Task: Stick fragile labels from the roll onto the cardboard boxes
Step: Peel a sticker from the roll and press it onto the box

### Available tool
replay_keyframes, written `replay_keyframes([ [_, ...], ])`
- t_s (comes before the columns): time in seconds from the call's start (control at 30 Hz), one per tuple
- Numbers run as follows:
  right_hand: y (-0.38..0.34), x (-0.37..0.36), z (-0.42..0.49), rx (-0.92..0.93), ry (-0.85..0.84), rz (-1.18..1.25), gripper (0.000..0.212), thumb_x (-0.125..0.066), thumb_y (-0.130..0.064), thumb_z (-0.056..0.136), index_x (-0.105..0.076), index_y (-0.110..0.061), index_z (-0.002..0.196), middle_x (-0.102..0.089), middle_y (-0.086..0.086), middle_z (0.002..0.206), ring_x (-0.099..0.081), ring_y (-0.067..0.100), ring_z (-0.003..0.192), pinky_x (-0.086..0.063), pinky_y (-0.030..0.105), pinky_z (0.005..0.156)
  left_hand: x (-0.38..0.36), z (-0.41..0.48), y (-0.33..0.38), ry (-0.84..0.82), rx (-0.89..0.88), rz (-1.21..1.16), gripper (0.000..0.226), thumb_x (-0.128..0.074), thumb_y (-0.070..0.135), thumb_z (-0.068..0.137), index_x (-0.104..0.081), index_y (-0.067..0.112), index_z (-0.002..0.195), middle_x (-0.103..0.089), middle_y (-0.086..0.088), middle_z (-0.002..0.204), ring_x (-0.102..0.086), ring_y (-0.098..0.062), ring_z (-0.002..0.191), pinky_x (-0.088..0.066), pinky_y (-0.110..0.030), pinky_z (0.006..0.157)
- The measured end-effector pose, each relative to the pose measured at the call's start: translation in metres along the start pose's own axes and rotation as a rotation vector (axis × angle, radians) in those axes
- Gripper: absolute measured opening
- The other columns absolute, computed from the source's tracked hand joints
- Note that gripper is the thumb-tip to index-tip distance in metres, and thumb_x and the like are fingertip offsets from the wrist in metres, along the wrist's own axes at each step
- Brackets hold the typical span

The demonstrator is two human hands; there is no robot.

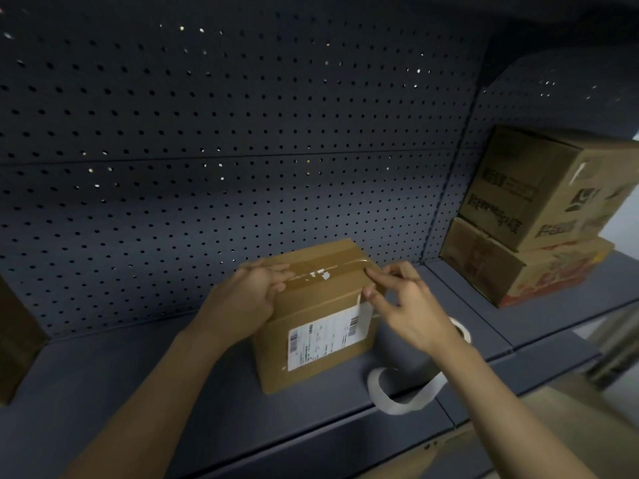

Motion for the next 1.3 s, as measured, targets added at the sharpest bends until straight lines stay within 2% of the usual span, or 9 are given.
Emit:
replay_keyframes([
  [0.23,-0.005,0.003,-0.019,0.054,0.105,-0.050,0.048,-0.064,-0.043,0.093,-0.059,-0.022,0.136,-0.042,-0.004,0.109,-0.054,0.014,0.103,-0.046,0.030,0.090,0.001,0.026,-0.012,0.027,-0.043,-0.106,0.037,-0.049,0.006,0.100,-0.065,0.025,0.127,-0.054,0.013,0.142,-0.040,-0.009,0.138,-0.021,-0.020,0.110],
  [0.5,-0.008,0.004,-0.027,0.025,0.125,-0.003,0.049,-0.059,-0.046,0.094,-0.055,-0.028,0.140,-0.041,-0.006,0.116,-0.053,0.014,0.110,-0.047,0.033,0.094,0.003,0.020,-0.008,0.050,-0.046,-0.079,0.036,-0.044,0.011,0.103,-0.064,0.027,0.128,-0.052,0.011,0.144,-0.042,-0.013,0.138,-0.029,-0.033,0.117],
  [0.67,0.002,0.023,-0.036,-0.007,0.226,0.117,0.044,-0.057,-0.042,0.096,-0.055,-0.030,0.139,-0.052,-0.008,0.111,-0.052,0.004,0.104,-0.037,0.018,0.086,0.026,-0.001,0.042,0.285,-0.195,-0.108,0.029,-0.050,0.014,0.100,-0.069,0.021,0.121,-0.064,0.014,0.124,-0.048,0.009,0.111,-0.025,0.005,0.090],
  [0.77,0.024,0.037,-0.047,-0.088,0.292,0.097,0.037,-0.056,-0.036,0.098,-0.061,-0.023,0.132,-0.056,-0.006,0.113,-0.057,0.009,0.106,-0.043,0.022,0.088,0.022,-0.011,0.083,0.311,-0.291,-0.212,0.026,-0.053,0.018,0.099,-0.070,0.024,0.118,-0.067,0.018,0.109,-0.058,-0.001,0.100,-0.039,-0.010,0.091],
  [0.87,0.053,0.049,-0.062,-0.176,0.334,0.094,0.028,-0.057,-0.029,0.099,-0.066,-0.021,0.124,-0.059,-0.002,0.110,-0.063,0.009,0.093,-0.042,0.008,0.073,-0.006,-0.012,0.118,0.206,-0.324,-0.326,0.024,-0.055,0.022,0.097,-0.070,0.026,0.116,-0.067,0.016,0.095,-0.061,-0.007,0.084,-0.053,-0.030,0.077],
  [0.93,0.074,0.055,-0.075,-0.230,0.367,0.071,0.024,-0.058,-0.024,0.098,-0.069,-0.020,0.120,-0.061,-0.001,0.107,-0.063,0.011,0.092,-0.043,0.007,0.075,-0.031,-0.012,0.140,0.099,-0.341,-0.371,0.023,-0.058,0.021,0.096,-0.071,0.024,0.115,-0.068,0.013,0.090,-0.060,-0.001,0.076,-0.054,-0.025,0.072],
  [1.03,0.104,0.057,-0.094,-0.323,0.378,0.023,0.021,-0.062,-0.018,0.096,-0.071,-0.018,0.115,-0.065,0.002,0.106,-0.064,0.015,0.091,-0.051,0.026,0.081,-0.075,-0.012,0.166,-0.057,-0.354,-0.346,0.020,-0.060,0.024,0.095,-0.071,0.022,0.111,-0.066,0.011,0.092,-0.060,0.001,0.079,-0.053,-0.022,0.075],
  [1.13,0.125,0.054,-0.110,-0.377,0.376,0.014,0.018,-0.063,-0.009,0.094,-0.073,-0.014,0.109,-0.069,0.002,0.104,-0.065,0.016,0.092,-0.044,0.020,0.078,-0.118,-0.008,0.181,-0.160,-0.321,-0.263,0.022,-0.060,0.035,0.093,-0.070,0.023,0.108,-0.070,0.002,0.100,-0.064,-0.014,0.091,-0.053,-0.038,0.080],
  [1.3,0.149,0.045,-0.127,-0.445,0.376,0.035,0.016,-0.064,-0.004,0.090,-0.074,-0.007,0.102,-0.074,0.006,0.097,-0.067,0.017,0.091,-0.053,0.032,0.083,-0.172,0.005,0.190,-0.211,-0.223,-0.144,0.032,-0.062,0.042,0.091,-0.069,0.015,0.106,-0.070,-0.006,0.101,-0.066,-0.026,0.094,-0.051,-0.033,0.072],
])
Point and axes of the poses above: each hand's wrist, its own z-axis towards the middle knuckle, its own x-axis out of the back of the hand, y = z × x, the point moved 7 cm from there along z, towards the middle knuckle
